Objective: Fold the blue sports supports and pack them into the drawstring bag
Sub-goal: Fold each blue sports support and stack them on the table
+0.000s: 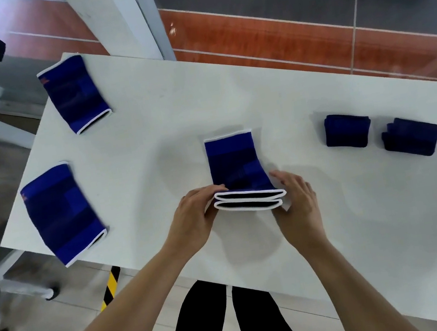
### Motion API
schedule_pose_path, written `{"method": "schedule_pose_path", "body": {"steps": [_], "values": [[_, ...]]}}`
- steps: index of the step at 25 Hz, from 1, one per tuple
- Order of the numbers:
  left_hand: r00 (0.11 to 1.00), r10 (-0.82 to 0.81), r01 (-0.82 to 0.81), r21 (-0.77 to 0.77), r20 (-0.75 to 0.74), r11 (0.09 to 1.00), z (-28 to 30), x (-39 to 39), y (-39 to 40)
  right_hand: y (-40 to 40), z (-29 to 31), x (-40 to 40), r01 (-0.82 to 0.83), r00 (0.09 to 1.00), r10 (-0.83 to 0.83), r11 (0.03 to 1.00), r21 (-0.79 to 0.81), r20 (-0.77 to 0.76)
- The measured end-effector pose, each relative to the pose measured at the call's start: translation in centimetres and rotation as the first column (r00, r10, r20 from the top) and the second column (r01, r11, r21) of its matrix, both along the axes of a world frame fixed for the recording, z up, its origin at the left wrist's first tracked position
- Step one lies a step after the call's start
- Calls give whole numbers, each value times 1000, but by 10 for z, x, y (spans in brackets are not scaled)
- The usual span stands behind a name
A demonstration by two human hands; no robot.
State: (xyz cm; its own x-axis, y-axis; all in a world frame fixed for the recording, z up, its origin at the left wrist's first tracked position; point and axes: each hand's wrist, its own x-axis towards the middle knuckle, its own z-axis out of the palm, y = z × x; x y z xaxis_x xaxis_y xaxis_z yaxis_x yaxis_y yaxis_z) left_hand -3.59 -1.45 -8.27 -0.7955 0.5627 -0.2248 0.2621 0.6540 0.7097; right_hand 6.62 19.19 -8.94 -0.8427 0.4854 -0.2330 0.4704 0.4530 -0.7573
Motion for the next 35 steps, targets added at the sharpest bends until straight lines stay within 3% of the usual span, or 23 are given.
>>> {"method": "schedule_pose_path", "body": {"steps": [2, 10, 16, 26, 28, 30, 32, 35], "values": [[999, 0, 1, -10, 36, 1000, 2, 1, -4, 0, -7, -3, -195, 976, 207, 969, 151, -68], [989, 133, -126, -95, 70, 987, 12, -15, 6, -5, -1, -29, -164, 959, 215, 952, 257, -184], [959, 248, -239, -82, 135, 968, 5, -22, 11, 1, -2, -53, -135, 990, 136, 990, -44, 38], [904, 426, -419, -231, -23, 878, -2, -36, 39, -11, -8, -99, -60, 937, 37, 997, 56, 348], [881, 458, -472, -171, -115, 865, 0, -34, 42, -14, -9, -105, -51, 928, 3, 991, 120, 373], [879, 340, -395, -112, -335, 912, -5, -27, 40, -17, -9, -109, -54, 921, -24, 980, 191, 388], [869, 86, -220, -225, -488, 949, -20, -16, 34, -20, -10, -110, -50, 917, -46, 972, 229, 395], [886, -11, -182, -371, -463, 911, -37, -7, 32, -24, -12, -107, -7, 965, -87, 935, 354, 247]]}}
